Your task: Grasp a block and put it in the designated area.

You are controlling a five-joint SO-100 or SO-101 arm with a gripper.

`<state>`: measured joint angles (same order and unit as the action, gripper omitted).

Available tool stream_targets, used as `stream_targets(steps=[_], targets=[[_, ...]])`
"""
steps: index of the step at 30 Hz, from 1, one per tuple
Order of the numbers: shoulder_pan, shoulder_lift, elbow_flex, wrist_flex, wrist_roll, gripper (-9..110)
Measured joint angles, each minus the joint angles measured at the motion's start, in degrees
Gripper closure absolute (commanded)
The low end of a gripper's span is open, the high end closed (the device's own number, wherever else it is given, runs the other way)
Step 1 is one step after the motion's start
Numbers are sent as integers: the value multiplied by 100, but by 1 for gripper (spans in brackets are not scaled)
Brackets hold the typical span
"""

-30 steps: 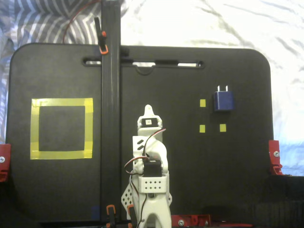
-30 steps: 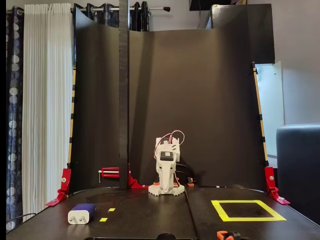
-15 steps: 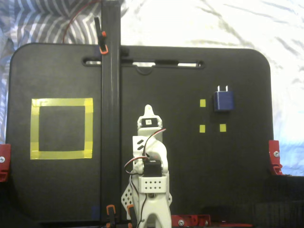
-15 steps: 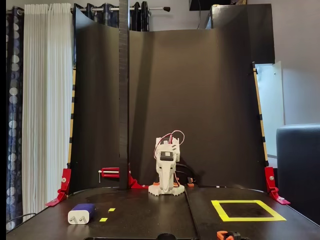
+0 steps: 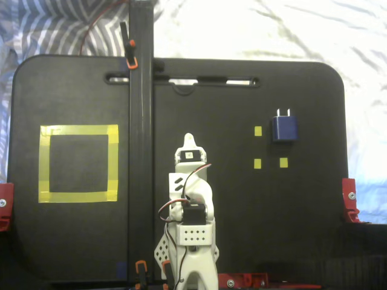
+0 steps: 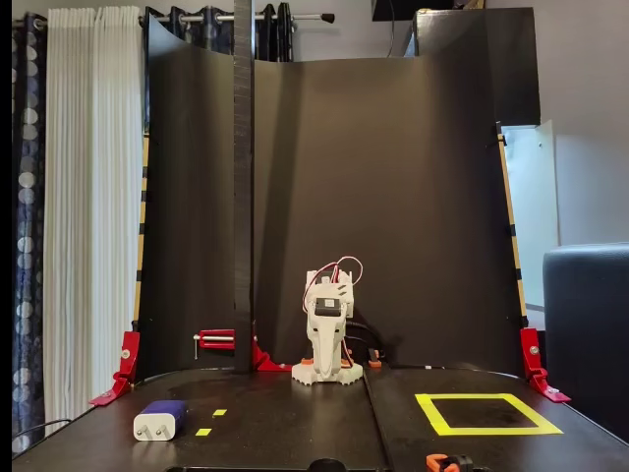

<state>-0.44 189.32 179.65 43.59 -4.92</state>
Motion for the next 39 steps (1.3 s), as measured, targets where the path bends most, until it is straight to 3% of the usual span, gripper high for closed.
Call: stream_targets(steps=[39], targets=[[88, -536, -220, -70, 0, 102]])
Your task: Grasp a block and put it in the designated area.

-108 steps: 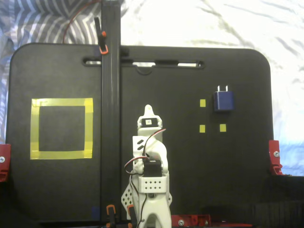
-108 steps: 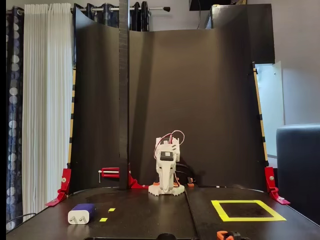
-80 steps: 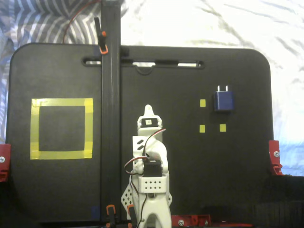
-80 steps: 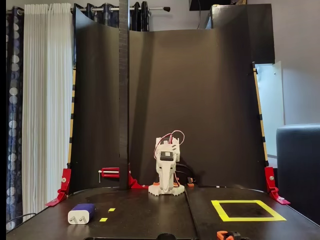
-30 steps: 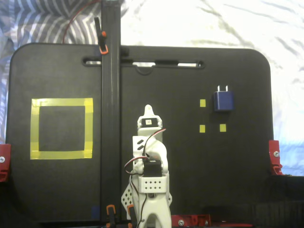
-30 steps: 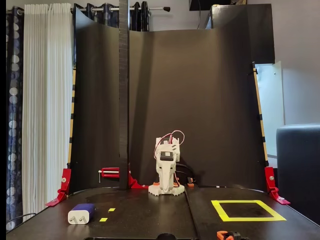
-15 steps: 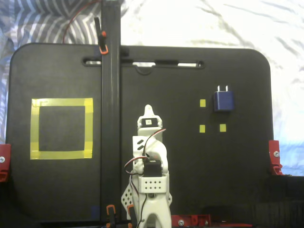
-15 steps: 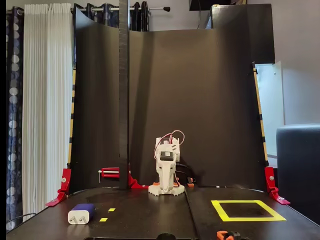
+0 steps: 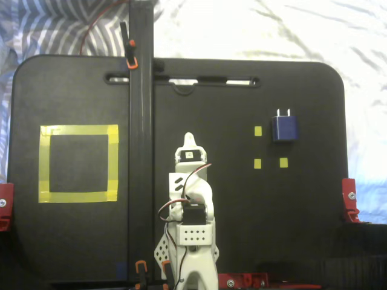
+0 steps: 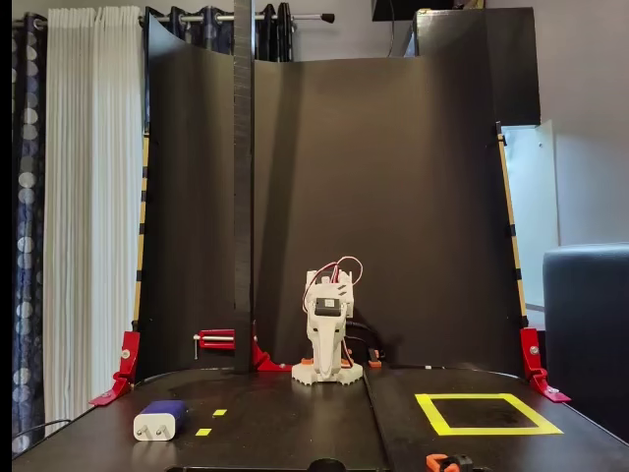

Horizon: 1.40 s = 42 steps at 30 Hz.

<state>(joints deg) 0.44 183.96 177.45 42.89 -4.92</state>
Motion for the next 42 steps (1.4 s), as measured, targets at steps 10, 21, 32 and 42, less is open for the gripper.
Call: stream_targets(steps=[10, 21, 32, 42], targets=[[439, -2373, -2435, 0, -404, 102], [844, -4465, -4649, 422, -3041, 102], [1318, -6873, -7102, 1828, -6346, 102], [1951, -8815, -8807, 3261, -9334, 102]])
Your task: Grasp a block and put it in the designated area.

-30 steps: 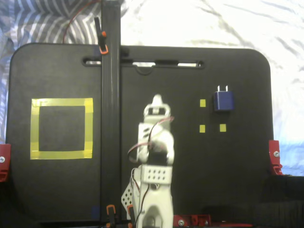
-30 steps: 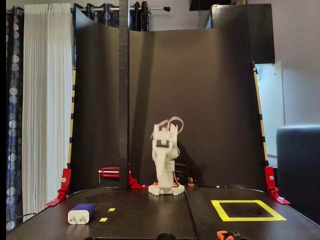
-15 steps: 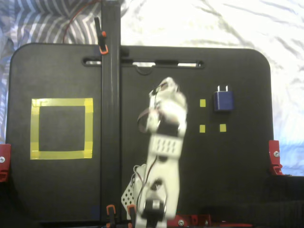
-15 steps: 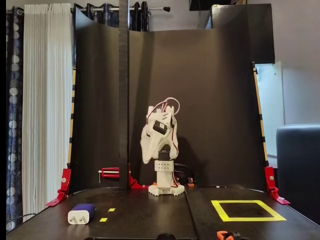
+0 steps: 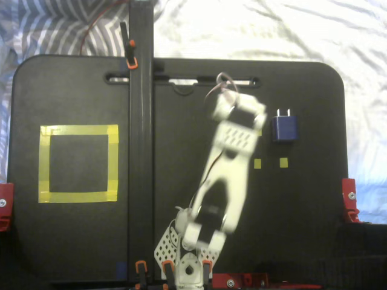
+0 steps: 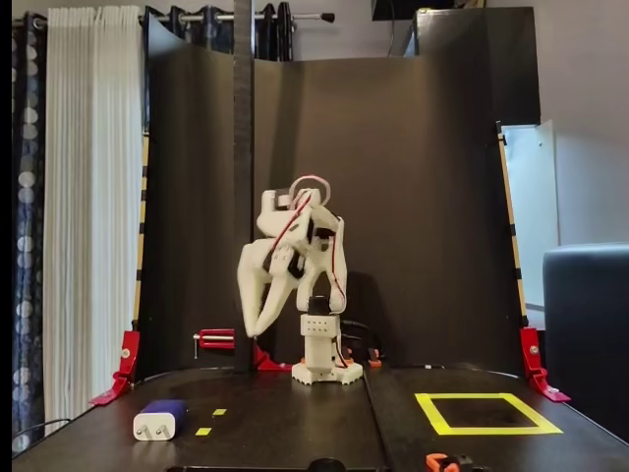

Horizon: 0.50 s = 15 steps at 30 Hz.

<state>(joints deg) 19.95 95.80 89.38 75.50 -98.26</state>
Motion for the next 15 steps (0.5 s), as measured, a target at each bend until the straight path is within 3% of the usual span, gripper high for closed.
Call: stream_targets(steps=[8, 15], targets=[[624, -1441, -1679, 1011, -1441, 102], [1213, -2109, -2303, 1063, -2417, 102]])
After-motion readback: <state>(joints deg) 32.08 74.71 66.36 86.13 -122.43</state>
